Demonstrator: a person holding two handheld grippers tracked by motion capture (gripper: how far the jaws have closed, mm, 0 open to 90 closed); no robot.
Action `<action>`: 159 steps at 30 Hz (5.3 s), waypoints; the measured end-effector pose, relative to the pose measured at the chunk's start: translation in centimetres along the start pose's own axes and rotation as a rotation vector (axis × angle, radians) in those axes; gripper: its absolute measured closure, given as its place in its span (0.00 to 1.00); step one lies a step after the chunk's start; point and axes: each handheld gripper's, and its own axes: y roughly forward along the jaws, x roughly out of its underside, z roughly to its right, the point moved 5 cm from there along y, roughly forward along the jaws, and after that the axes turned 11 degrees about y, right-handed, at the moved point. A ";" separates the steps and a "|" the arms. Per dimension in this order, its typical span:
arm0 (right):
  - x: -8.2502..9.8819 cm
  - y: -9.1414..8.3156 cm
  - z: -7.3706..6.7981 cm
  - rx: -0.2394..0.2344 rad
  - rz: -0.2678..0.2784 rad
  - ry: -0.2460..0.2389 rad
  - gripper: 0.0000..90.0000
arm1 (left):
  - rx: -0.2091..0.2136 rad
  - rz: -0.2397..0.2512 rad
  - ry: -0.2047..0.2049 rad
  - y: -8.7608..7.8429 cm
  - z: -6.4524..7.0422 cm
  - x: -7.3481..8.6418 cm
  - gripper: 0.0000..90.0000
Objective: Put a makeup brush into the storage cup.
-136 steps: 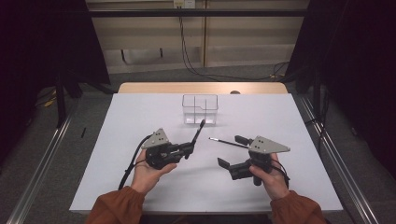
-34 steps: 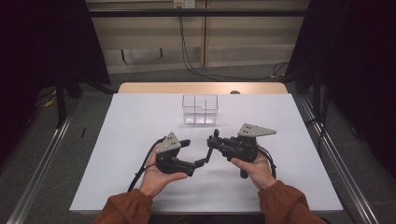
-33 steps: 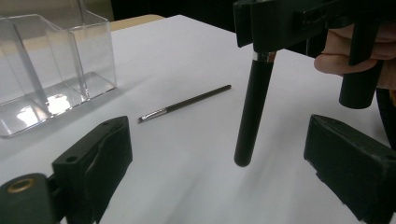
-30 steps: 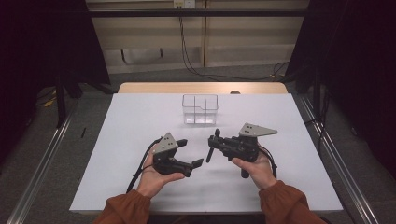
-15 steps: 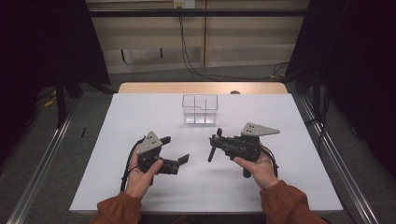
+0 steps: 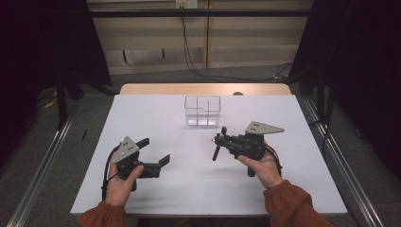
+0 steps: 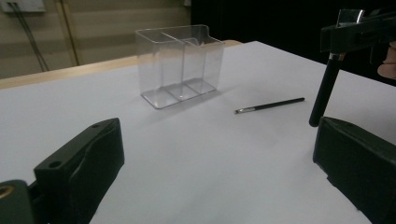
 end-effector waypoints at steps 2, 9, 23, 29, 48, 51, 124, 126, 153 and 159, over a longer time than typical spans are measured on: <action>-0.4 0.1 0.1 0.003 0.013 -0.001 0.88 | -0.024 -0.008 0.008 -0.7 -0.3 0.5 0.02; -1.8 0.5 0.5 0.024 0.014 -0.004 0.88 | -0.039 -0.034 -0.011 -2.0 -1.0 1.8 0.02; -4.7 0.3 2.1 0.060 0.060 0.001 0.88 | -0.089 -0.053 -0.020 -3.9 -2.0 3.0 0.02; -6.1 0.7 2.8 0.077 0.075 -0.018 0.88 | -0.064 -0.012 -0.007 -4.4 -1.9 2.7 0.02; -9.9 3.0 4.7 0.146 0.074 -0.057 0.88 | -0.072 0.006 -0.027 -4.2 -1.5 2.9 0.03; -10.5 3.4 5.3 0.168 0.078 -0.062 0.87 | -0.073 -0.002 -0.016 -4.2 -1.5 2.9 0.03; -7.5 9.0 11.2 0.284 0.014 -0.023 0.70 | -0.064 -0.002 0.026 -4.0 -1.5 2.9 0.03; -7.4 8.9 11.4 0.307 0.027 -0.017 0.60 | -0.062 -0.002 0.026 -4.0 -1.5 2.9 0.03; -5.8 5.1 11.3 0.303 0.091 -0.001 0.00 | -0.072 0.004 0.005 -4.2 -1.7 2.9 0.03; -5.2 3.9 11.3 0.319 0.101 0.000 0.01 | -0.071 0.008 0.004 -4.2 -1.7 2.8 0.03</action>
